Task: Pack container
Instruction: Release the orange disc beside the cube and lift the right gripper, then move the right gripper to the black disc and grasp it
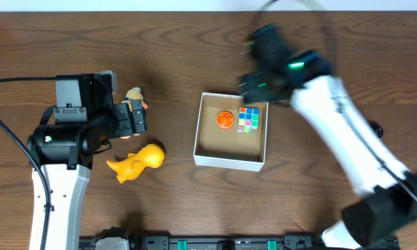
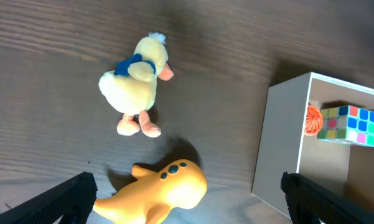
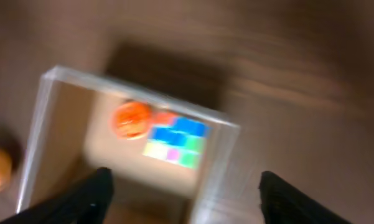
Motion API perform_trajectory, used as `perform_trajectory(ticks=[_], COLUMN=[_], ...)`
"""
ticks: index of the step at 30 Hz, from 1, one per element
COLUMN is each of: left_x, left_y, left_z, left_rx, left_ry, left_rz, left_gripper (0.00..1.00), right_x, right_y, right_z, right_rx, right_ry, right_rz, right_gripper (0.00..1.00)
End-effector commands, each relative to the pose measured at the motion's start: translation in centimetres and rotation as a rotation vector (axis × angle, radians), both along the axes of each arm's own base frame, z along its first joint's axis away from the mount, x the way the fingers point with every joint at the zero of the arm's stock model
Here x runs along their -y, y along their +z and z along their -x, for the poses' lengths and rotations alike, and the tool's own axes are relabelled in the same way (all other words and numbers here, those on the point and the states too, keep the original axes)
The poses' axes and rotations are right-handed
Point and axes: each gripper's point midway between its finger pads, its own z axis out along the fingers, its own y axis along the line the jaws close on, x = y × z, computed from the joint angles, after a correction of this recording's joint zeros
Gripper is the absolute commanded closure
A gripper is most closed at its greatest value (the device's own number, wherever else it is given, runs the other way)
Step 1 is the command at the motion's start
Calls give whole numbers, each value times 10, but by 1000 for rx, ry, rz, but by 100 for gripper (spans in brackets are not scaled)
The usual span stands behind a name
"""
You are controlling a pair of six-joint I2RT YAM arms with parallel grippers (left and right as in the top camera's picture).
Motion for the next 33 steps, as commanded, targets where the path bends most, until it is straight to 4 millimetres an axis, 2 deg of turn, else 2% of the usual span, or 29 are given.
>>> perform_trajectory(ticks=[1, 4, 6, 9, 12, 14, 16, 20, 24, 33], left_x=[1, 1, 1, 1, 1, 1, 1, 1, 1, 1], left_y=[5, 5, 5, 5, 5, 5, 5, 5, 5, 5], left_z=[-3, -3, -3, -3, -3, -3, -3, -3, -3, -3], left_rx=[12, 11, 11, 11, 11, 11, 11, 11, 11, 11], left_ry=[6, 6, 6, 6, 6, 6, 6, 6, 6, 6], left_rz=[8, 9, 9, 9, 9, 9, 9, 9, 9, 9], left_gripper=[2, 2, 2, 2, 2, 2, 2, 2, 2, 2], right_x=[75, 134, 170, 224, 269, 291, 306, 322, 327, 322], right_y=[-1, -12, -21, -38, -58, -73, -88, -119, -143, -192], right_z=[-10, -9, -6, 3, 15, 25, 32, 43, 44, 50], right_rx=[-30, -94, -122, -162, -206, -247, -286, -348, -368, -382], right_ry=[-300, -454, -534, -647, -735, -784, -817, -850, -825, -781], right_rz=[-2, -32, -33, -26, -24, -28, -35, -44, -40, -35], right_gripper=[16, 5, 1, 1, 1, 1, 1, 1, 1, 1])
